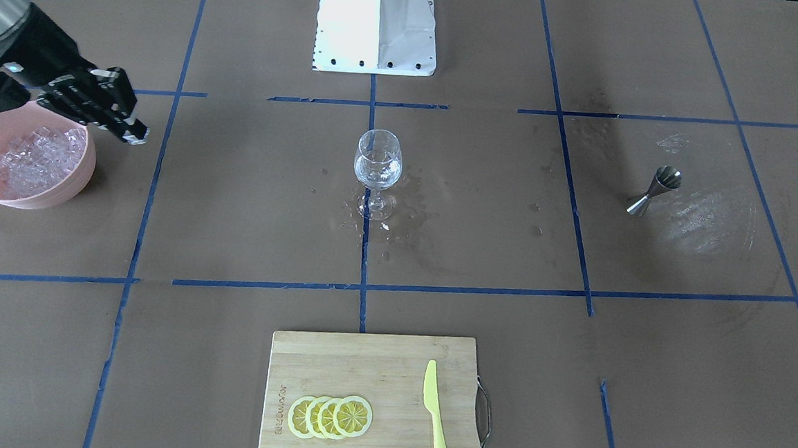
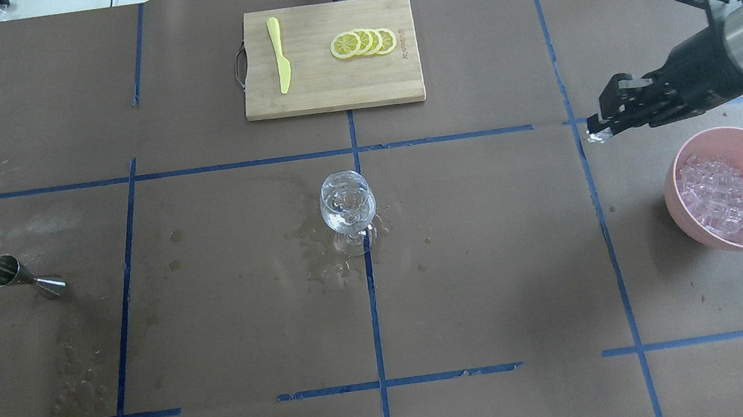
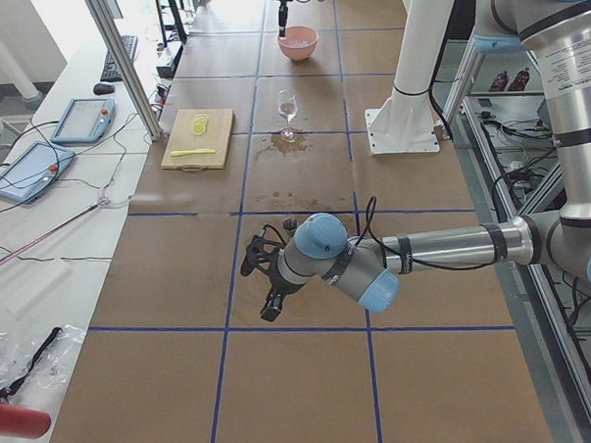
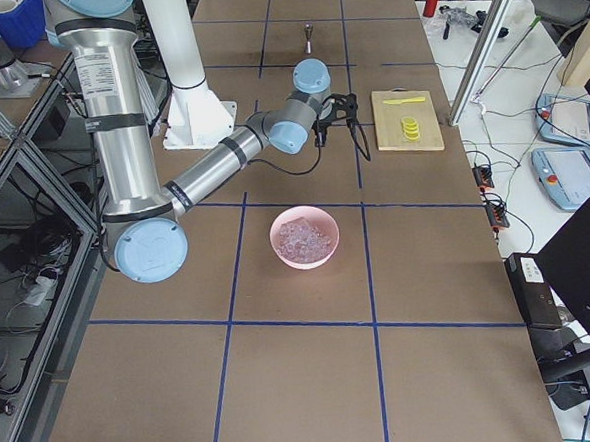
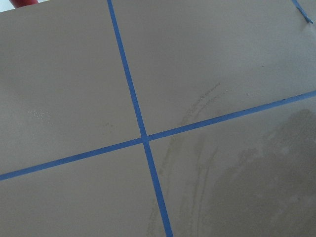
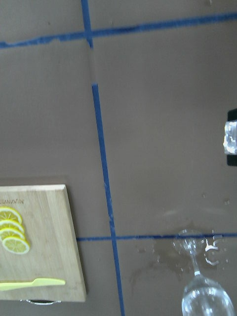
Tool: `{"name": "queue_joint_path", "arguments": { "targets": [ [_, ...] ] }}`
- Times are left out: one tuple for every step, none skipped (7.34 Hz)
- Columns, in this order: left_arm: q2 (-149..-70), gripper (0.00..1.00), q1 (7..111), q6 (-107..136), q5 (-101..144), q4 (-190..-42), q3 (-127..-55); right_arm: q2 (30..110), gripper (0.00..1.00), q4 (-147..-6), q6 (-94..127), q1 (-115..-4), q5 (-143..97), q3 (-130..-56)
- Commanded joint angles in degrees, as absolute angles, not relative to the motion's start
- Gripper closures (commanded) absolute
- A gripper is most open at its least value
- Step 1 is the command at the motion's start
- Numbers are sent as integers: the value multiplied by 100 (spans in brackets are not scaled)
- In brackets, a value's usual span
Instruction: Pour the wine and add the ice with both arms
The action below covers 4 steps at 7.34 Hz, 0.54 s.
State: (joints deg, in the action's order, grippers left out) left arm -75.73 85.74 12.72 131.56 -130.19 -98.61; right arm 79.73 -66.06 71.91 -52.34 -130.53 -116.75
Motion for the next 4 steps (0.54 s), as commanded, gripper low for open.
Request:
{"name": "queue_joint_path", "arguments": {
  "targets": [
    [-8127, 0, 8613, 812, 13105, -11967, -9853, 7131, 100, -6644, 8338, -4109, -12159, -11672],
    [-8408, 0, 8631, 678, 12965, -11379, -9861, 6702, 100, -6923, 8706, -3669, -11764, -11663],
    [-8576, 0, 8640, 372, 12973, -10938, -9861, 6114, 100, -7404, 9075, -3134, -11099, -11593],
    [-8796, 0, 8761, 134, 12973, -10316, -9931, 5665, 100, -7835, 9114, -2729, -10448, -11497]
  ]
}}
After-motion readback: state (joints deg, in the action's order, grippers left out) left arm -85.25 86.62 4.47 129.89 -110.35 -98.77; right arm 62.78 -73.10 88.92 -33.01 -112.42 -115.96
